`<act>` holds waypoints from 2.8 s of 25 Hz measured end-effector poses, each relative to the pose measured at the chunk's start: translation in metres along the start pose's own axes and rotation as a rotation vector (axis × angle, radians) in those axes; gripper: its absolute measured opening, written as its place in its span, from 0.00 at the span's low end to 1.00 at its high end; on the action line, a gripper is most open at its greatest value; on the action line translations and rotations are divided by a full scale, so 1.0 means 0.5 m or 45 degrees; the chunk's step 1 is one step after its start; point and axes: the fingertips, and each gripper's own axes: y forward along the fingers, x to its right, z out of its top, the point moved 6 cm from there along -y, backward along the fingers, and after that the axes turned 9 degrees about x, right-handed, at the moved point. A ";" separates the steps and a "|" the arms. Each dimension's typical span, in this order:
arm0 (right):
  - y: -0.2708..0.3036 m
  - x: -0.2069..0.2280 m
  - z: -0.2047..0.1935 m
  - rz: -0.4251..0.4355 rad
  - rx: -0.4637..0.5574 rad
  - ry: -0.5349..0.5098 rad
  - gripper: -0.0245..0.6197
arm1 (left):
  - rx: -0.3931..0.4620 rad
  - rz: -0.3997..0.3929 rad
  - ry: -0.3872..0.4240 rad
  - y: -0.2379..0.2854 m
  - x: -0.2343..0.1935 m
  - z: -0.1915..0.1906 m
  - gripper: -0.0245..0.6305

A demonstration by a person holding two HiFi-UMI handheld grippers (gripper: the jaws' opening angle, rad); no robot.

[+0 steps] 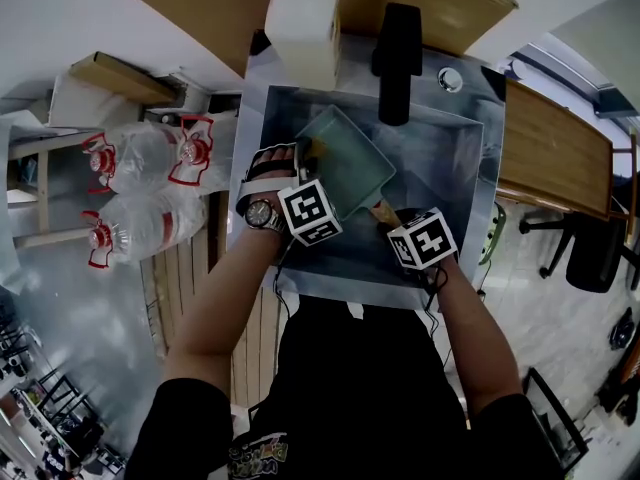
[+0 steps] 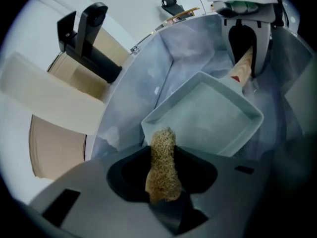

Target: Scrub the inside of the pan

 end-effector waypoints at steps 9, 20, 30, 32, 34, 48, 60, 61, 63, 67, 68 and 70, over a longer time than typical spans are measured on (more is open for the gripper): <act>0.004 0.007 -0.002 0.010 -0.009 -0.026 0.29 | 0.018 0.052 -0.033 -0.008 -0.014 0.007 0.25; -0.062 -0.011 0.060 -0.004 0.168 -0.149 0.29 | 0.137 0.168 -0.311 -0.128 -0.064 0.055 0.25; -0.255 -0.055 0.137 0.053 0.750 -0.280 0.05 | 0.495 0.068 -0.999 -0.314 -0.048 0.143 0.25; -0.276 -0.063 0.143 0.077 0.790 -0.323 0.05 | 0.571 0.065 -1.105 -0.348 -0.042 0.156 0.25; -0.292 -0.072 0.144 0.104 0.813 -0.352 0.05 | 0.623 0.077 -1.197 -0.380 -0.032 0.164 0.25; -0.335 -0.146 0.135 0.142 0.880 -0.390 0.05 | 0.796 0.119 -1.550 -0.519 0.095 0.110 0.25; -0.360 -0.296 0.031 0.017 0.978 -0.318 0.05 | 0.910 0.008 -1.438 -0.634 0.183 0.050 0.25; -0.362 -0.310 0.019 0.005 0.987 -0.316 0.05 | 0.920 0.003 -1.424 -0.645 0.191 0.045 0.25; -0.366 -0.338 -0.005 -0.023 1.008 -0.310 0.05 | 0.948 -0.005 -1.390 -0.666 0.207 0.037 0.25; -0.372 -0.392 -0.062 -0.075 1.042 -0.284 0.05 | 0.997 -0.046 -1.347 -0.711 0.246 0.020 0.25; -0.373 -0.405 -0.077 -0.086 1.048 -0.276 0.05 | 1.002 -0.059 -1.343 -0.722 0.257 0.015 0.25; -0.376 -0.429 -0.107 -0.104 1.059 -0.259 0.05 | 1.011 -0.084 -1.327 -0.742 0.279 0.010 0.26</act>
